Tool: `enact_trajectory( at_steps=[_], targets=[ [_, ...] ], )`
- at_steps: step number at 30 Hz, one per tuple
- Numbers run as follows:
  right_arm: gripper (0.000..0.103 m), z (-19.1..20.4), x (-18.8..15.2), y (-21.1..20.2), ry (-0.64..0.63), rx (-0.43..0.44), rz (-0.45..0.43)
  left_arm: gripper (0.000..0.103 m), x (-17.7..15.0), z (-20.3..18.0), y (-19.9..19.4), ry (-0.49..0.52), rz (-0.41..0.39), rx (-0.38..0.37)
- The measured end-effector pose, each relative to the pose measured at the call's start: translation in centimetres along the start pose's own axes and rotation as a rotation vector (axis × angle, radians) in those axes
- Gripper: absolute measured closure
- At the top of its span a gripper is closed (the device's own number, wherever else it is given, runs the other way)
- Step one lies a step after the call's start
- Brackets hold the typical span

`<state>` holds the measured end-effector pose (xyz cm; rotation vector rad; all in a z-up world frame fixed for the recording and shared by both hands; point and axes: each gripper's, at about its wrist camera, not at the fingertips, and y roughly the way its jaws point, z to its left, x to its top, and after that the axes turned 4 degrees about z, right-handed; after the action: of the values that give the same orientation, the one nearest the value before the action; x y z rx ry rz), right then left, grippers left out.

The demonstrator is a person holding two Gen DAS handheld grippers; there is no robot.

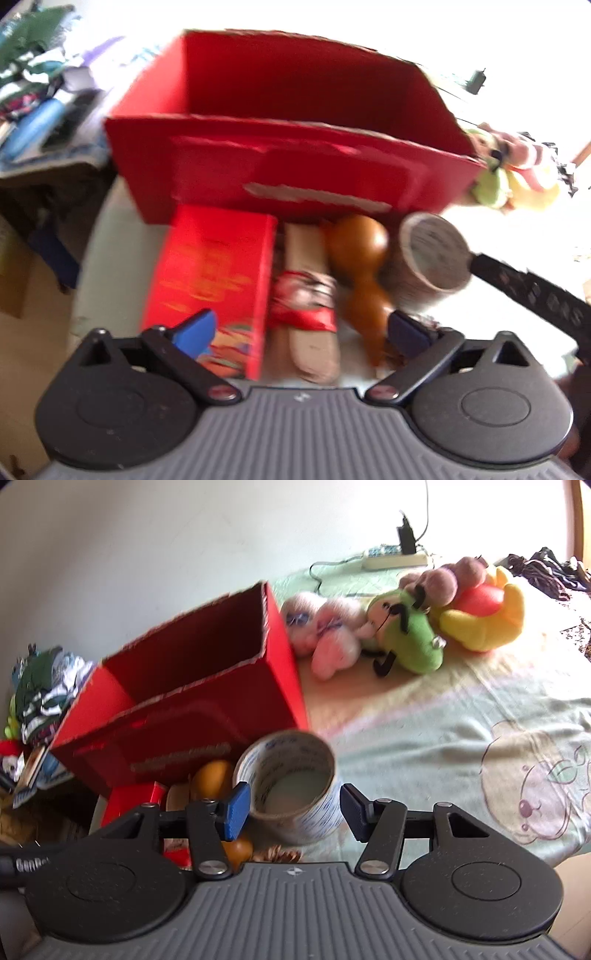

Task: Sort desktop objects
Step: 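Grasp the printed tape roll by its rim with the right gripper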

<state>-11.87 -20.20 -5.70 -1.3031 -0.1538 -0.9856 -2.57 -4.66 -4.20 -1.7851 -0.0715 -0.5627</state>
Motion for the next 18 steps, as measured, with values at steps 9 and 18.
enact_trajectory(
  at_steps=[9,18],
  targets=[
    [0.049,-2.5,1.9,1.5,0.036,0.041,0.022,0.003,0.0,-3.4,0.0,0.064,0.023,-0.109],
    [0.06,-4.9,4.0,3.9,0.003,0.115,0.117,0.05,3.6,-5.3,3.1,-0.009,0.074,-0.148]
  ],
)
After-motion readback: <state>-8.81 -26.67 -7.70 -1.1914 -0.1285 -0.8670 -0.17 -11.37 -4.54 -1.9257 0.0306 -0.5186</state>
